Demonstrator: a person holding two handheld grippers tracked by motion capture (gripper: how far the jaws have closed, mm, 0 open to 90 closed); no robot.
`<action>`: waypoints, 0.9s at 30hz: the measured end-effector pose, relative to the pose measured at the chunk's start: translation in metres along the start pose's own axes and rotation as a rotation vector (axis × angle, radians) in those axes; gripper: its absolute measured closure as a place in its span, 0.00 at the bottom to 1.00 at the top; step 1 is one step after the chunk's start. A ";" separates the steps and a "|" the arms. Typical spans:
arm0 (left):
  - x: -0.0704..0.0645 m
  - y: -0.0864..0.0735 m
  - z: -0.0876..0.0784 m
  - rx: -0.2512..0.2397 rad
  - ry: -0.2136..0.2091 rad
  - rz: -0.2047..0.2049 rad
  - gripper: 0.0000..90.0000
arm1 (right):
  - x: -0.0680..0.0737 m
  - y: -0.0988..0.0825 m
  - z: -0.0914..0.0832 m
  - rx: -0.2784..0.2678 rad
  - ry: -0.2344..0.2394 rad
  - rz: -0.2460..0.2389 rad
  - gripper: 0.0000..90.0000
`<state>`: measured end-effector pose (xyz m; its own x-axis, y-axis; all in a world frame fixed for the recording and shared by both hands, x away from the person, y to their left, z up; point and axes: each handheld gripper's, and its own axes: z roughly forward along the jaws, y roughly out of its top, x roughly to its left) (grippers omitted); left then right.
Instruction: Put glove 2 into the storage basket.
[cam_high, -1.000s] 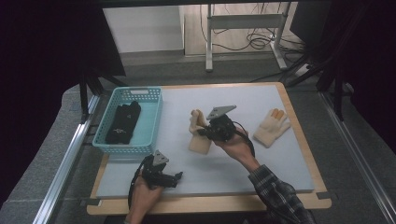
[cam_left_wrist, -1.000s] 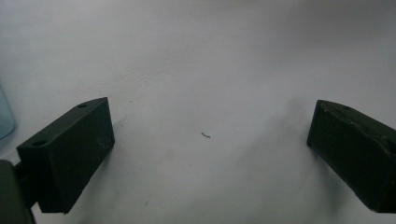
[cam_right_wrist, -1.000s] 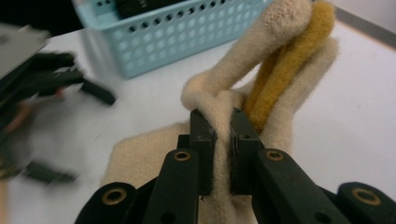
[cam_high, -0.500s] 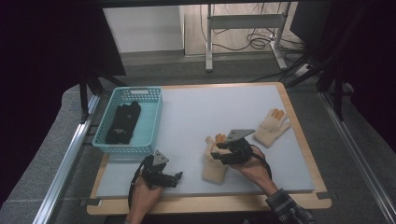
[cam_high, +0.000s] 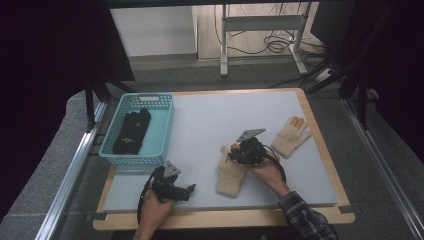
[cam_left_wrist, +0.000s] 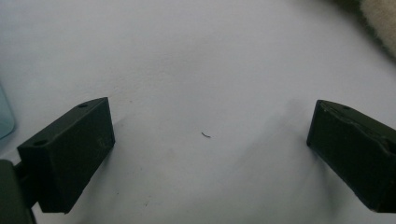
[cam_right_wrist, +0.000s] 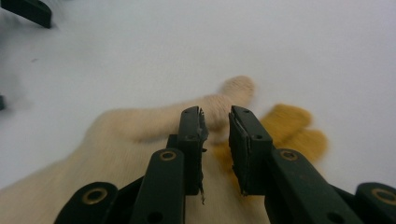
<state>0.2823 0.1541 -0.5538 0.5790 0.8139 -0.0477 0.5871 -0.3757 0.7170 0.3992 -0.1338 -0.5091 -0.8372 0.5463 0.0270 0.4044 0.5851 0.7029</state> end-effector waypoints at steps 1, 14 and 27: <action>0.000 0.000 0.000 0.000 0.000 0.000 0.01 | 0.001 0.001 0.006 0.003 0.002 -0.006 0.81; 0.000 0.000 0.000 0.001 0.000 0.002 0.01 | 0.010 0.023 0.015 -0.031 0.037 -0.026 0.74; 0.000 0.000 0.000 0.001 0.000 0.002 0.01 | -0.029 -0.012 -0.037 -0.074 -0.081 0.059 0.65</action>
<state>0.2823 0.1542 -0.5538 0.5801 0.8132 -0.0468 0.5866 -0.3772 0.7166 0.4053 -0.1791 -0.4925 -0.7791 0.6268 0.0148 0.4217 0.5064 0.7521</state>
